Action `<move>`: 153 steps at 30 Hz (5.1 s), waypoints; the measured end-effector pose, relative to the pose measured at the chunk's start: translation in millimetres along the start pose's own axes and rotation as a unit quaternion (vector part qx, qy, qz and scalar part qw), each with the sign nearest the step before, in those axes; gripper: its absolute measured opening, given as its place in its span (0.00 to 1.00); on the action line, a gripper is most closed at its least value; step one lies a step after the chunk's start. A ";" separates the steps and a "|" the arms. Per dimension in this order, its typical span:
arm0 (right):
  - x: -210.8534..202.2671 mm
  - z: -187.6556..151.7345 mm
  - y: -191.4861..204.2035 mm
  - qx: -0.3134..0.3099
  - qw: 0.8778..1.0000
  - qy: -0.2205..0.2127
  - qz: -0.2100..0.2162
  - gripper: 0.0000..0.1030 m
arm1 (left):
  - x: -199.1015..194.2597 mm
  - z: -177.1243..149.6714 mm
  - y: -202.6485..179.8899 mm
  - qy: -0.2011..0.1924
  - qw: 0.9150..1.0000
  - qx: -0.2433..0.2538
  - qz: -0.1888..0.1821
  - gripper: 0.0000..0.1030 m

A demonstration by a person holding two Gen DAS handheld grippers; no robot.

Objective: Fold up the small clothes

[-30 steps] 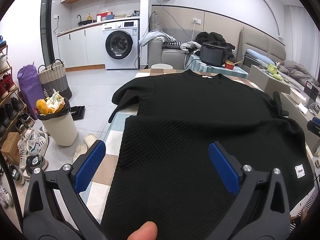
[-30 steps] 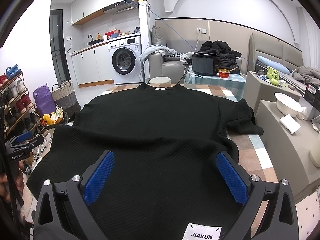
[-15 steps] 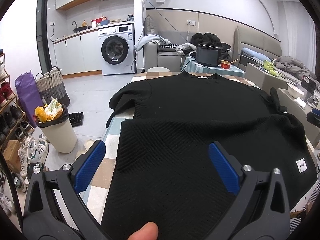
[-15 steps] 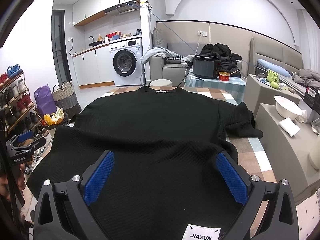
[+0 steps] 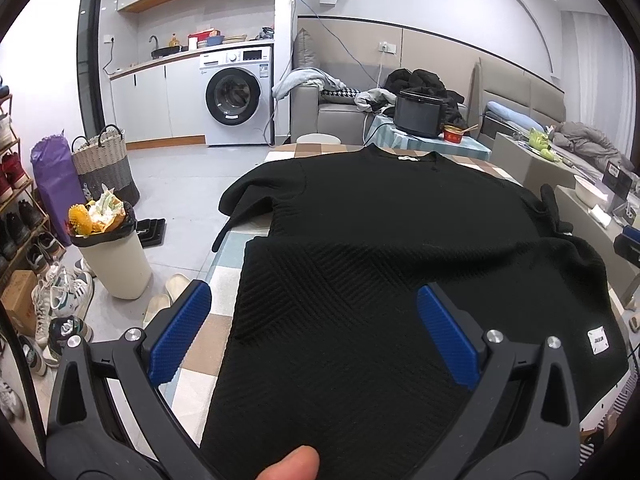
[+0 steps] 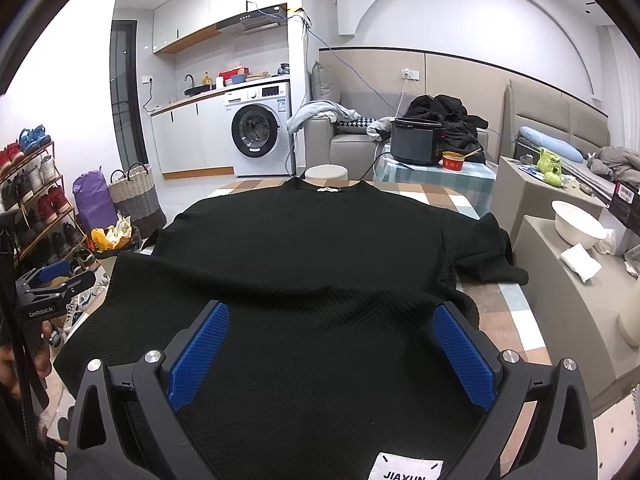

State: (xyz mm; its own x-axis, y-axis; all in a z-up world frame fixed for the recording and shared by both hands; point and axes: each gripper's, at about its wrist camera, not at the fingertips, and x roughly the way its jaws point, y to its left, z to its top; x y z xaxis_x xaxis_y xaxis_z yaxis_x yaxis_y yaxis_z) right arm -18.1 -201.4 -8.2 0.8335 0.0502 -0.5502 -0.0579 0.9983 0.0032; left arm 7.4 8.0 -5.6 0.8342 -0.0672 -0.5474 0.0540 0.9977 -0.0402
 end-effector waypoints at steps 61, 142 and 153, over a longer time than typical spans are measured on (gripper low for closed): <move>136.7 66.6 -167.7 0.225 0.965 0.101 -0.087 0.89 | 163.1 84.3 38.0 0.063 0.998 -0.023 -0.002 0.99; 284.5 83.4 -71.8 0.049 0.963 0.265 -0.007 0.36 | 191.8 69.5 23.0 0.069 0.997 -0.029 -0.005 0.99; 241.1 86.4 -70.6 0.069 0.971 0.215 0.080 0.03 | 199.1 64.9 57.5 0.077 0.995 -0.060 0.017 0.99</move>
State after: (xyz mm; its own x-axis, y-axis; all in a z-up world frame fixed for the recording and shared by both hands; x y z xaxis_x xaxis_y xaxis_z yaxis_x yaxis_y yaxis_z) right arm 234.4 -257.2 -68.9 0.5119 0.2170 -0.8312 -0.0683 0.9748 0.2124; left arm 212.3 52.3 -62.7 0.7405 -0.0423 -0.6707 -0.0459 0.9925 -0.1132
